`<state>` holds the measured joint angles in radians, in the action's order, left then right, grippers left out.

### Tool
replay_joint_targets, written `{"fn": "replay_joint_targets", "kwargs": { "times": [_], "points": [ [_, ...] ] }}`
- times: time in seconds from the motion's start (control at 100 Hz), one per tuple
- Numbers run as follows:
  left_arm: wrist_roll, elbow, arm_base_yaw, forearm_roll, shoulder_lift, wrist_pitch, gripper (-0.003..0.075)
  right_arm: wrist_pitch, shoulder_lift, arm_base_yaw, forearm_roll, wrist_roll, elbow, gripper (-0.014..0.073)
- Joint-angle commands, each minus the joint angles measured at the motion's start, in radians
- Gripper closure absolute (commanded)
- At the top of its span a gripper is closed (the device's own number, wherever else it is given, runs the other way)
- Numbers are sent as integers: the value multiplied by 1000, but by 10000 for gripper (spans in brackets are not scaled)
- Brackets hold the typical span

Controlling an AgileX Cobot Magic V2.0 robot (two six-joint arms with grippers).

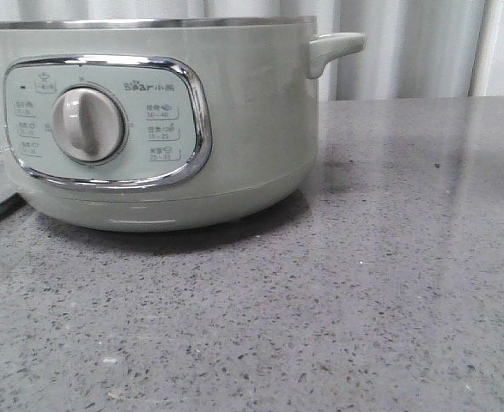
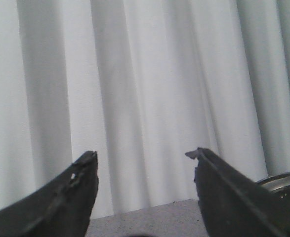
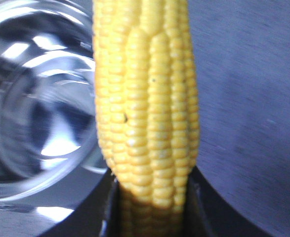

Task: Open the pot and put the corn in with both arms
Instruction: 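Lift the corn with the right gripper and drop it into the pot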

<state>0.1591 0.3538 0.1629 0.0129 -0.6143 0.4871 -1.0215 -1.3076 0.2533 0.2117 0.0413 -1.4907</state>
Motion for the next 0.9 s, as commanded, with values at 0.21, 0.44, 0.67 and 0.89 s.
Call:
{"fn": "replay_joint_targets", "kwargs": {
  "times": [0.21,0.44,0.67,0.89],
  "points": [
    [-2,28,7,-2,0,63,331,277,-95,205,85,15,-39,608],
    [-2,28,7,-2,0,63,331,347,-193,283,85,15,-39,501],
    [-2,28,7,-2,0,63,331,355,-211,283,85,15,-39,216],
    [-2,28,7,0,0,63,331,355,-211,283,85,15,-39,209]
  ]
}}
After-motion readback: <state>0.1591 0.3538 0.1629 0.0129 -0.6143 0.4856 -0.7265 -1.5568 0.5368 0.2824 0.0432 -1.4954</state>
